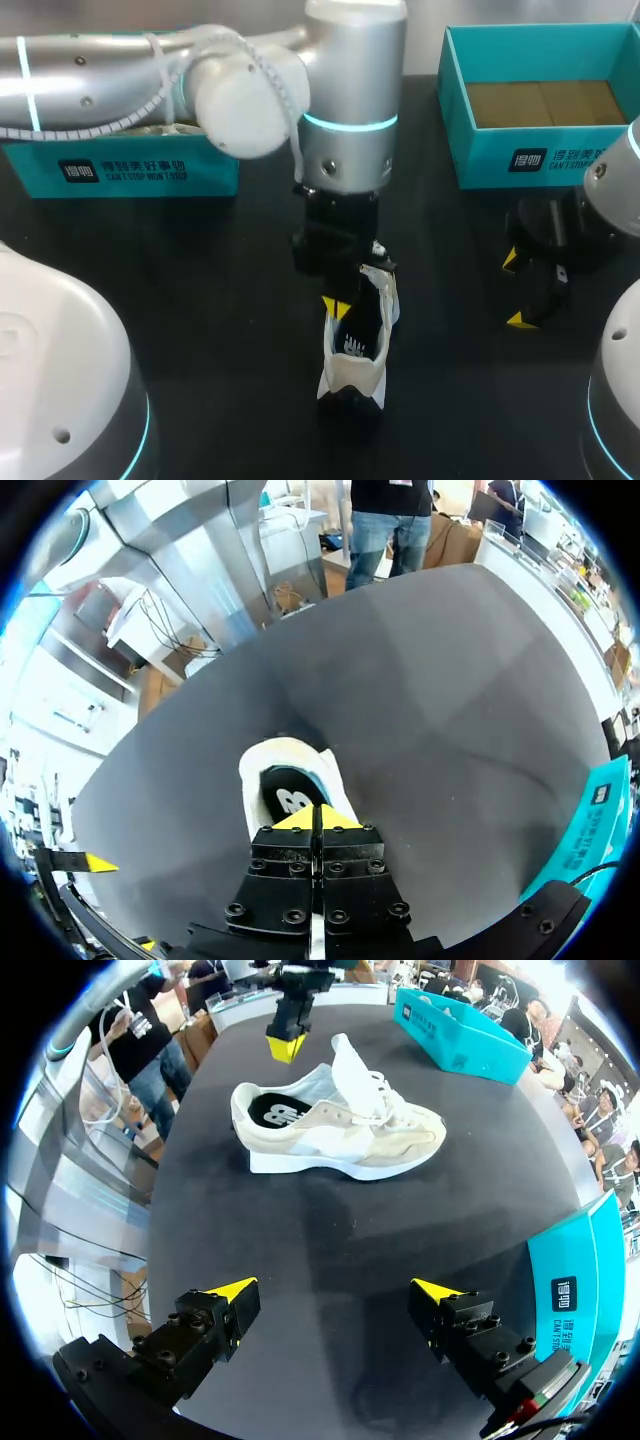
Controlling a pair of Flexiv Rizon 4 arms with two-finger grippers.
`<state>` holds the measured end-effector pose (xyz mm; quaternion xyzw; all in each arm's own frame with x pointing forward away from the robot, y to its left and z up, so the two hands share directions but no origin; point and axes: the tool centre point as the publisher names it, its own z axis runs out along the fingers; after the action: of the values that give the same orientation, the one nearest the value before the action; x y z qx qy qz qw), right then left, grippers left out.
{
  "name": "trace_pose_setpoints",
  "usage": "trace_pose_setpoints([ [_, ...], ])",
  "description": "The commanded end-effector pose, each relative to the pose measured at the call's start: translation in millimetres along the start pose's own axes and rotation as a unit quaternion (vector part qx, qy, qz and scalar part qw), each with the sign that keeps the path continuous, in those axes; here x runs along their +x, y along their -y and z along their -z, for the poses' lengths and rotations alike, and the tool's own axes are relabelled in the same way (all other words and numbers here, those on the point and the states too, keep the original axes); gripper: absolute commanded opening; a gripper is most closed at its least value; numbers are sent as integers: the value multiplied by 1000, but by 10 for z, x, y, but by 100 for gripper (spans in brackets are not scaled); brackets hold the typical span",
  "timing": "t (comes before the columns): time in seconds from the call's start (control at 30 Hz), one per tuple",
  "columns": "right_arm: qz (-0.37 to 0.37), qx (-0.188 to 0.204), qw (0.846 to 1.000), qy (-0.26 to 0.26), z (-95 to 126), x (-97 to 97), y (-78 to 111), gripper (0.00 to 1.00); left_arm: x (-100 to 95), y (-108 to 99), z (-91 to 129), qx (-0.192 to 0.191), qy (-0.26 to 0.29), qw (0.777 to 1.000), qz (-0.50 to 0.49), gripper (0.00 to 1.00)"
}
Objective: Take the shoe out of the shoebox, open the shoe tongue, remove and reinsert the insole, then place the shoe into the shoebox
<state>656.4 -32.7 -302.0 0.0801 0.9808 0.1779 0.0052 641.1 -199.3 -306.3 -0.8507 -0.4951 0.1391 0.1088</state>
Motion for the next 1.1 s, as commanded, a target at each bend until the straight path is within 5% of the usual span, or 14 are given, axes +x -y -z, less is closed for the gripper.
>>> trace_pose_setpoints([
  [0.03, 0, 1, 1000, 1, -11, 6, -3, 100, -61, -97, -216, 5, -6, 1000, 0, 0],
  [0.83, 0, 1, 1000, 1, -11, 6, -3, 100, -122, -65, -829, 5, -42, 999, 13, 0],
  [1.1, 0, 1, 1000, 1, -11, 6, -3, 100, -180, 30, -539, -26, -39, 999, 16, 0],
])
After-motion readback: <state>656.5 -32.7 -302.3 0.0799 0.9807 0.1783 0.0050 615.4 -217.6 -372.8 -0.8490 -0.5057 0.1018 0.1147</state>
